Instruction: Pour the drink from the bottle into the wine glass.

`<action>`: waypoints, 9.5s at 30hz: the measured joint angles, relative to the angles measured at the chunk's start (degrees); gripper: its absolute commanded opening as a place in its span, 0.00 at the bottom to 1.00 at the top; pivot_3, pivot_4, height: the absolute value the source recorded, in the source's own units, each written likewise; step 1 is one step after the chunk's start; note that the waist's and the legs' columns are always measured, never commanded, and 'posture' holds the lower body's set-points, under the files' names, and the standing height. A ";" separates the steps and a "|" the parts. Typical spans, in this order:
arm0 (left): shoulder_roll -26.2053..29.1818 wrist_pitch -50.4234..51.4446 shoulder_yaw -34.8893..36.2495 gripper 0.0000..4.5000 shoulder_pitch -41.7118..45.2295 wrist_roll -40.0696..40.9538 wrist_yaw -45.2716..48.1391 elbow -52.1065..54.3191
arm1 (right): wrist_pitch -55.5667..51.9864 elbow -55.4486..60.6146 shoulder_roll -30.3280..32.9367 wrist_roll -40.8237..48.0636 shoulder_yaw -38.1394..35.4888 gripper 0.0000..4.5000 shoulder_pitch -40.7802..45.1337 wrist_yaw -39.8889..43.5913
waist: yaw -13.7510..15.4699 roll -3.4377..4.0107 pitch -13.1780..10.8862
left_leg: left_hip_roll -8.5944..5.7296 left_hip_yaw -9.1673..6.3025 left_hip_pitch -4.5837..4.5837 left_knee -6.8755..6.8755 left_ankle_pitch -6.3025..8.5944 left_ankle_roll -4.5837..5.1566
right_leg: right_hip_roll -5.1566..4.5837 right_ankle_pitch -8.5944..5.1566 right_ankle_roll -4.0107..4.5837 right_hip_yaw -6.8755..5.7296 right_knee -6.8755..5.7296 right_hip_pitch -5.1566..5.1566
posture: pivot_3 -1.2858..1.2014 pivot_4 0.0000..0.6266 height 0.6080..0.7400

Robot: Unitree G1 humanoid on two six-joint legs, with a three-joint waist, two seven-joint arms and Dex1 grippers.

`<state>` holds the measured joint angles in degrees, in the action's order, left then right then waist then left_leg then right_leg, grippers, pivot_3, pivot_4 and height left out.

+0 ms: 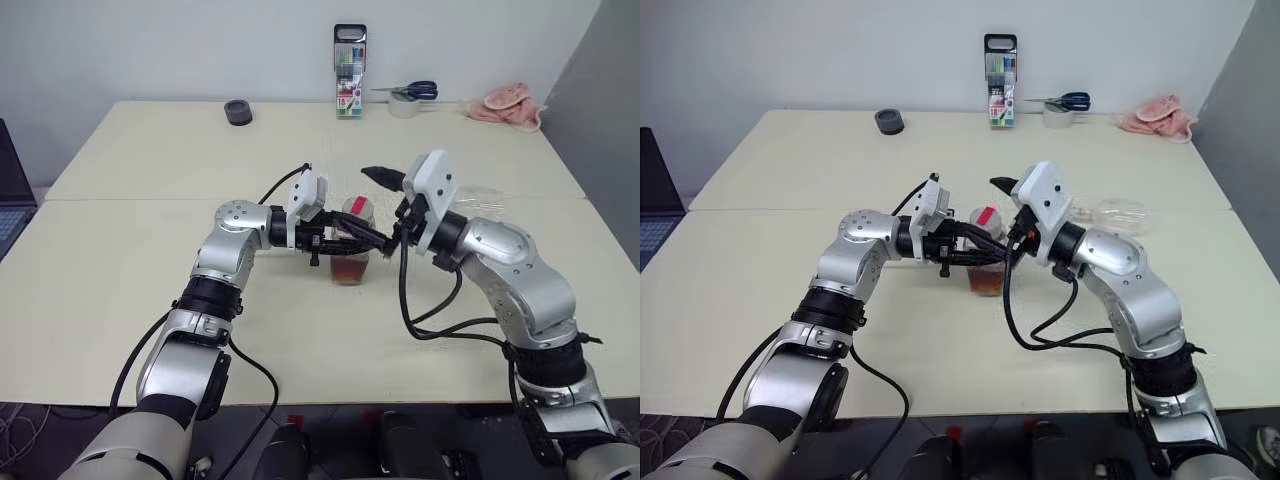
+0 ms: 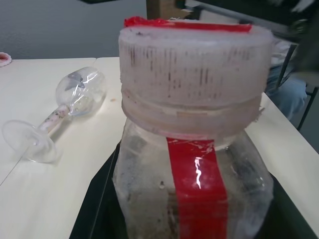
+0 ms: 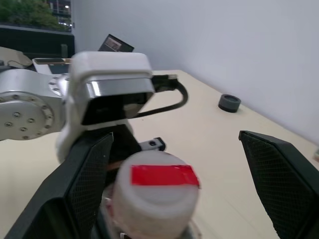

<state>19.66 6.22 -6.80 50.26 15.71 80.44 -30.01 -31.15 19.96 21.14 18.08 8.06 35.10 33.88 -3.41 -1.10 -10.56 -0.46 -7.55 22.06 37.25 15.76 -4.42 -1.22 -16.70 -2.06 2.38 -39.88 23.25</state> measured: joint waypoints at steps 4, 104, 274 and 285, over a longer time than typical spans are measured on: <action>-0.04 0.03 -0.01 0.38 0.00 -0.03 -0.07 0.00 | 0.52 -0.14 0.37 0.00 0.00 0.96 -0.11 0.13 | 0.02 0.00 0.00 | 0.00 0.00 0.01 0.00 0.00 0.00 | -0.01 0.00 0.00 0.00 0.01 0.00 | 0.52 0.24 1.00; 0.01 2.09 0.31 0.38 -2.33 0.19 -1.02 3.61 | -14.34 5.71 8.69 16.65 -4.06 1.00 1.48 3.62 | 0.11 0.00 0.00 | 0.00 0.00 0.03 0.03 0.07 0.13 | -0.02 0.00 0.00 0.00 0.01 0.00 | 0.52 0.24 1.00; 20.66 4.05 10.40 0.99 -25.85 6.65 -14.87 26.95 | 25.97 -76.01 -24.84 30.33 -44.92 1.00 24.15 -31.71 | -2.24 0.08 0.02 | 0.11 0.32 -0.29 -0.26 0.07 0.16 | 0.05 -0.01 0.16 0.21 -0.11 0.01 | 0.52 0.24 1.00; 20.65 7.42 9.37 1.00 -24.72 6.65 -16.14 30.24 | 33.63 -88.46 -21.08 30.38 -49.59 0.71 29.23 -29.92 | -1.54 0.07 0.02 | 0.08 0.30 -0.28 -0.25 0.07 0.16 | 0.04 -0.01 0.16 0.20 -0.10 -0.04 | 0.52 0.24 1.00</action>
<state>40.31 13.64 2.57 25.54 22.36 64.30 0.23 2.47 -68.50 0.06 48.46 -41.53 64.33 3.96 -4.95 -1.02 -10.55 -0.37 -7.25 21.78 37.00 15.83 -4.26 -1.18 -16.72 -1.90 2.58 -39.98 23.21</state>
